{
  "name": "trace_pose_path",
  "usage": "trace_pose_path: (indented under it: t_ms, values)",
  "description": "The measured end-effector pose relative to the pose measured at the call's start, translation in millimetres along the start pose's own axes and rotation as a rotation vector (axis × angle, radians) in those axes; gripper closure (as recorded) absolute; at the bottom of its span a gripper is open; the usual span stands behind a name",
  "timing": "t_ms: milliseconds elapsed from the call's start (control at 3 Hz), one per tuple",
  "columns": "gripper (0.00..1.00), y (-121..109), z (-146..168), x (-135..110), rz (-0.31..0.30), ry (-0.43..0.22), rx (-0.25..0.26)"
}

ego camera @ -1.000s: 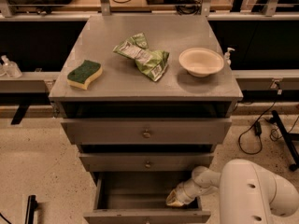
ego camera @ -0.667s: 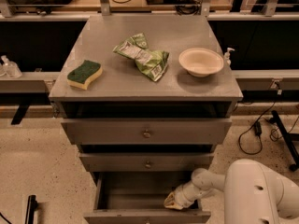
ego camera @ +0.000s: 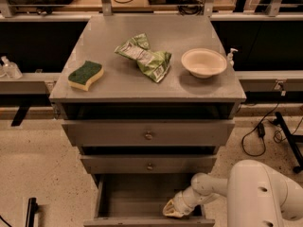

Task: Open bottom drawer

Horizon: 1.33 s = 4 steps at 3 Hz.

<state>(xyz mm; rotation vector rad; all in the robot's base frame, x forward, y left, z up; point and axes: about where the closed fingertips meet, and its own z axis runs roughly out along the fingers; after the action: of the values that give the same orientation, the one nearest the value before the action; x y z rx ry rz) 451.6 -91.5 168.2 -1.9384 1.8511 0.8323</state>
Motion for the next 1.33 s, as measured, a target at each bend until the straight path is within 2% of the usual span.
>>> trace_pose_path:
  t_ms: [333, 667, 1333]
  values:
    - [1.0, 0, 0, 0, 0.0, 0.0, 0.0]
    - [0.82, -6, -15, -17, -0.036, -0.004, 0.036]
    - [0.36, -36, -32, -12, 0.06, -0.002, 0.173]
